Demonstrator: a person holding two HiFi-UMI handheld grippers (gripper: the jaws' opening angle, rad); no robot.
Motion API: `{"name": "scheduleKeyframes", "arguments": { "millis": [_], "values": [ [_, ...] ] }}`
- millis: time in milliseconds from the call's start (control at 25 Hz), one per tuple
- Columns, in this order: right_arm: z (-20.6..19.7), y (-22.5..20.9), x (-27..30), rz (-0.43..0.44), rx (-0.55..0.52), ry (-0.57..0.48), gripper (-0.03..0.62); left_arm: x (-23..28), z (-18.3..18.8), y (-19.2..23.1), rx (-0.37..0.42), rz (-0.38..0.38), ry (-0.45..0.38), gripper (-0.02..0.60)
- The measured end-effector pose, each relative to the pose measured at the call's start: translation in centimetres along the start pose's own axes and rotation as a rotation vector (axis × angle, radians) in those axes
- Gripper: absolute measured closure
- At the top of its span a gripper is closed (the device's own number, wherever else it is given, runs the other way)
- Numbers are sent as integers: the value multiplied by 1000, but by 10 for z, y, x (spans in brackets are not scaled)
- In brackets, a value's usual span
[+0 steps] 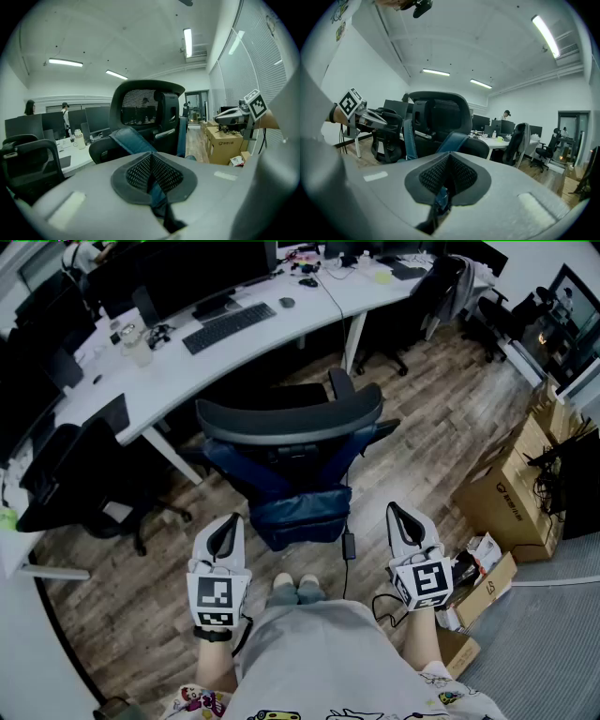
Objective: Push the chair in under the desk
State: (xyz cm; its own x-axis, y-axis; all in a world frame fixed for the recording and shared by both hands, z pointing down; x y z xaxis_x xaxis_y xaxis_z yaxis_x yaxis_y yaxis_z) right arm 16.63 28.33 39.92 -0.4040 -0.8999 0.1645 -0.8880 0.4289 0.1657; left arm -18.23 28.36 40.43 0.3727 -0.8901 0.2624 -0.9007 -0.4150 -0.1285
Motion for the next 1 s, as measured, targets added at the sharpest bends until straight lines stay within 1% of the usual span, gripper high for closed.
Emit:
{"name": "scheduleKeyframes", "arguments": {
  "millis": [120, 320, 400, 520, 600, 720, 800, 920, 1000],
  "values": [
    [0, -3, -1, -9, 5, -12, 592, 0, 0, 1, 7, 9, 1, 569],
    [-1, -7, -2, 0, 4, -28, 592, -1, 0, 2, 15, 21, 6, 569],
    [-1, -9, -1, 4, 2, -30, 592, -1, 0, 3, 18, 25, 5, 546],
    [-1, -12, 0, 9, -3, -35, 589, -2, 1, 4, 27, 33, 0, 531],
    [-1, -14, 0, 22, -8, -36, 552, -3, 2, 4, 36, 38, -1, 515],
    [-2, -18, 2, 59, -17, -29, 528, -4, 2, 4, 62, 51, 2, 492],
    [-3, -19, 5, 93, -28, -19, 490, -5, 2, 4, 83, 57, 8, 475],
    [-2, -21, 10, 132, -52, -17, 476, -5, 2, 6, 117, 62, 15, 454],
    [-1, -22, 14, 144, -64, -12, 456, -4, 1, 8, 145, 61, 23, 439]
  ]
}}
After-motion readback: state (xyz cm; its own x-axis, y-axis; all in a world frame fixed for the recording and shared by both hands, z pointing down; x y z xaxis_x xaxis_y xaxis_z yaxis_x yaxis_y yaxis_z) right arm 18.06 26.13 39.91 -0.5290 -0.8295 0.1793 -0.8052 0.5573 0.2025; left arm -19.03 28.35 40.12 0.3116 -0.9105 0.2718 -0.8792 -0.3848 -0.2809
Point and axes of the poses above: the fingertips, and each gripper's own axes: x forward along the fingers, y to its left, z out of its top, the point moved 9 cm from there along -x, backward along the fingers, and after that the axes turned 4 degrees about -y, right-handed, at the moved point
